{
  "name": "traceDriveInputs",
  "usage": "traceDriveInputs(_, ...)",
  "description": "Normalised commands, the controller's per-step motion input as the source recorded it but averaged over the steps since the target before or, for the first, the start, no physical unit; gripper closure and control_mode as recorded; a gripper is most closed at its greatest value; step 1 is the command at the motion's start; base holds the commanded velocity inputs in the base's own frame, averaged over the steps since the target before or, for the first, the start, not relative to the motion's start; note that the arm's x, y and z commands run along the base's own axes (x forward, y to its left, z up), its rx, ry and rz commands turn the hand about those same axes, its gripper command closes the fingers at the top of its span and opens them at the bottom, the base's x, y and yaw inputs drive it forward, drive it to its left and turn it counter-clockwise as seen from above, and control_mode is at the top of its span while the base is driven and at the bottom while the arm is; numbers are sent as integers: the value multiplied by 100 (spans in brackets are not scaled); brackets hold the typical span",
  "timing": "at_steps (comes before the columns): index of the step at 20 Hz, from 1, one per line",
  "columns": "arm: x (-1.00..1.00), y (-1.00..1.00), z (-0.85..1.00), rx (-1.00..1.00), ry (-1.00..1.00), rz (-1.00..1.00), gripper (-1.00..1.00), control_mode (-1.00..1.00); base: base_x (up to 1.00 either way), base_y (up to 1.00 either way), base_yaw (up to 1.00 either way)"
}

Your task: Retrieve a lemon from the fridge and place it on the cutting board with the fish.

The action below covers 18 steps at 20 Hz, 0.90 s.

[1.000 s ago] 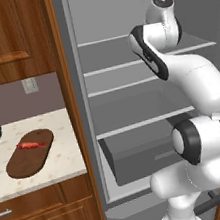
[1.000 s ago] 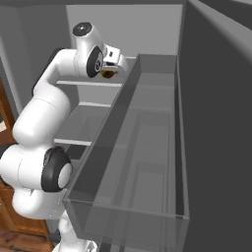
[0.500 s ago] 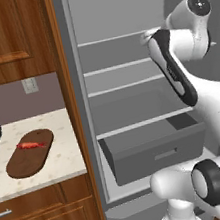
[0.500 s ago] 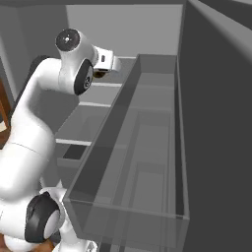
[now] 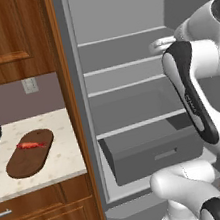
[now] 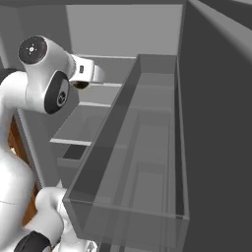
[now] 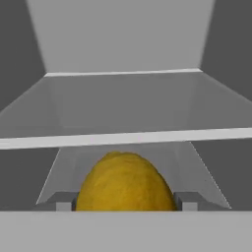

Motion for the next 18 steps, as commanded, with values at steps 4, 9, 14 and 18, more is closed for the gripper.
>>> traceDriveInputs(4, -100, 17, 0, 2, 26, -5, 100, -100, 0, 0, 0)
traceDriveInputs(9, -98, 12, -16, 4, 23, -5, 100, -100, 0, 0, 0)
traceDriveInputs(14, -69, 15, -49, 2, 10, 0, 100, -100, 0, 0, 0)
traceDriveInputs(18, -9, 18, -63, 0, 6, 0, 100, -100, 0, 0, 0)
